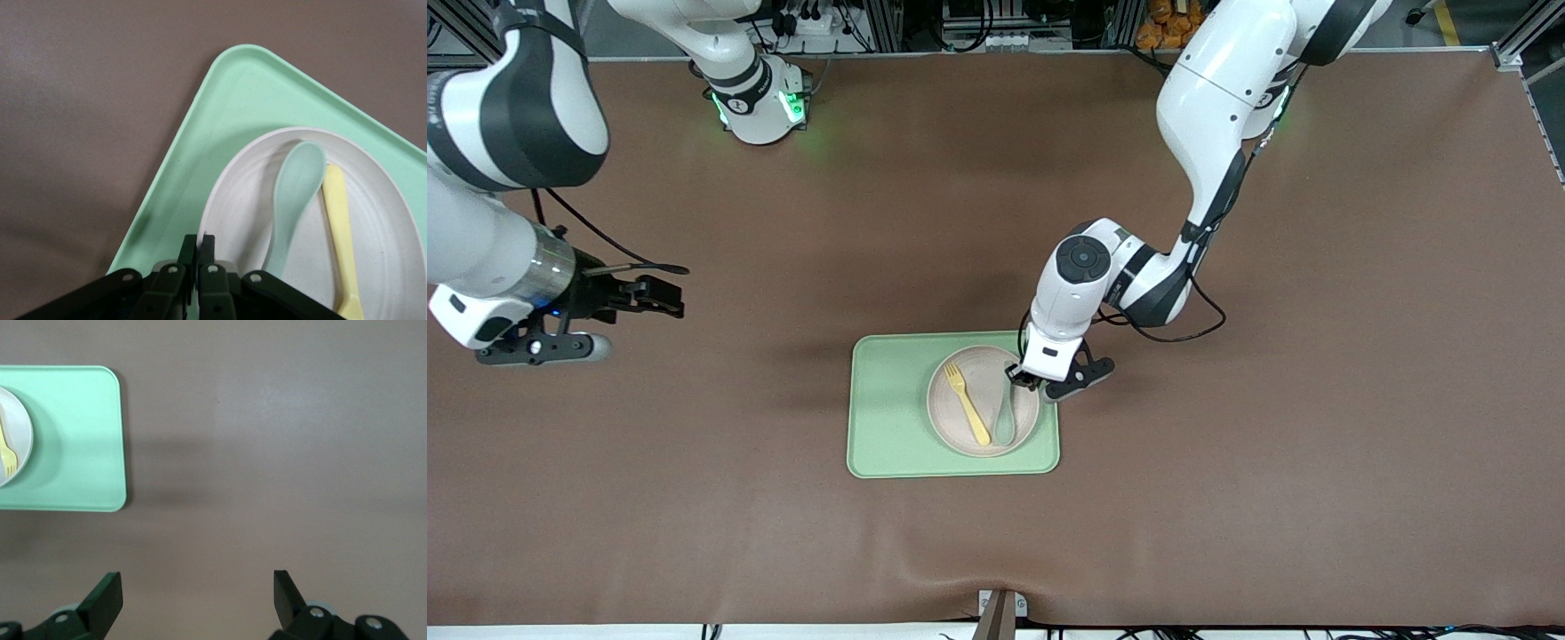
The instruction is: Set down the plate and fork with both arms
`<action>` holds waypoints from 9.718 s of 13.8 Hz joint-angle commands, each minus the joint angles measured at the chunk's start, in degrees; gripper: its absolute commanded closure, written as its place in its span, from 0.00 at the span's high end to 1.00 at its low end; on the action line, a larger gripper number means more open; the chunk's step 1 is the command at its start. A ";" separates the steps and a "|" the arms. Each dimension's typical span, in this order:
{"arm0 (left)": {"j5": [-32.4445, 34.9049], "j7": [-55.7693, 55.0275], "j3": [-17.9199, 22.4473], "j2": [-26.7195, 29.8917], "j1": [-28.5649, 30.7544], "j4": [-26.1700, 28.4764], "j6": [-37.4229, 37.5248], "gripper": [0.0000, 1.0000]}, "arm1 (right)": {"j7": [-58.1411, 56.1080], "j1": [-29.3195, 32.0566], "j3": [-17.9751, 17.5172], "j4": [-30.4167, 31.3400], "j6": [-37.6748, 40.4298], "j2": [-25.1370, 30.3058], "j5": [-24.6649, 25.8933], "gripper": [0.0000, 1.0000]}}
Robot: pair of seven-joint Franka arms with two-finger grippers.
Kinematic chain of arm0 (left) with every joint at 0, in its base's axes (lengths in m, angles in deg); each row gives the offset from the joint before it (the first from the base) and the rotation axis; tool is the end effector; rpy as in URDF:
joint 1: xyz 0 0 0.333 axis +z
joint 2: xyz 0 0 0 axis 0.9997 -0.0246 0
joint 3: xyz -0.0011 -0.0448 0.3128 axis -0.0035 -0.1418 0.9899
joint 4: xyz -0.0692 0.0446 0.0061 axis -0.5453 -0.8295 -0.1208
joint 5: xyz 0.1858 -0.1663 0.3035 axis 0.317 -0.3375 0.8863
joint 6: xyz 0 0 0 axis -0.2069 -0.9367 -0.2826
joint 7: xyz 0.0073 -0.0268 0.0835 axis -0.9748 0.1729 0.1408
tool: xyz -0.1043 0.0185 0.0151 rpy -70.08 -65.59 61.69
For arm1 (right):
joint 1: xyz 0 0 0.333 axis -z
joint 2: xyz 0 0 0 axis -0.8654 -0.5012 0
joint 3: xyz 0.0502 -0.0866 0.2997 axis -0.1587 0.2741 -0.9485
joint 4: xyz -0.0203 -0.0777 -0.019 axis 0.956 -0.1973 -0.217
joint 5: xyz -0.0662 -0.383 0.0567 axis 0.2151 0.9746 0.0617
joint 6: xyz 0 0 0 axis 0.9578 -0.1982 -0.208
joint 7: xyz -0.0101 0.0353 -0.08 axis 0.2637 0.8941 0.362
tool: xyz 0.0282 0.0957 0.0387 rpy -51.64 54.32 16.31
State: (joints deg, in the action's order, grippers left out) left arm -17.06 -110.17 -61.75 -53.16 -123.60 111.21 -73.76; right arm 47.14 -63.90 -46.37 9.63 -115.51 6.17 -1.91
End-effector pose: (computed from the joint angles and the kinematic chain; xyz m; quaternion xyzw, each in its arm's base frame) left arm 0.5758 -0.4494 0.2141 0.9584 0.2487 0.0892 0.1080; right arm 0.6152 0.0778 0.5127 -0.9988 -0.0156 0.0414 0.0226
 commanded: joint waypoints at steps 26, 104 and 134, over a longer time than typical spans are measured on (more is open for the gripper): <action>-5.51 27.92 1.99 25.64 11.53 -6.57 48.62 1.00 | 34.32 -25.64 0.58 -18.21 -23.26 -30.49 1.38 0.90; -6.58 69.51 1.20 40.17 31.14 -6.31 66.23 1.00 | 19.21 -11.15 -3.29 -5.74 -25.22 -23.57 6.40 1.00; -6.23 69.43 0.59 44.65 31.32 0.72 57.88 1.00 | -0.10 2.92 0.84 -1.24 1.41 12.03 1.65 1.00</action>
State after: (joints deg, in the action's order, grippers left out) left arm -22.79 -40.85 -61.17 -9.43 -92.88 111.66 -15.39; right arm 49.89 -59.97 -47.88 13.82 -117.44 20.90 0.69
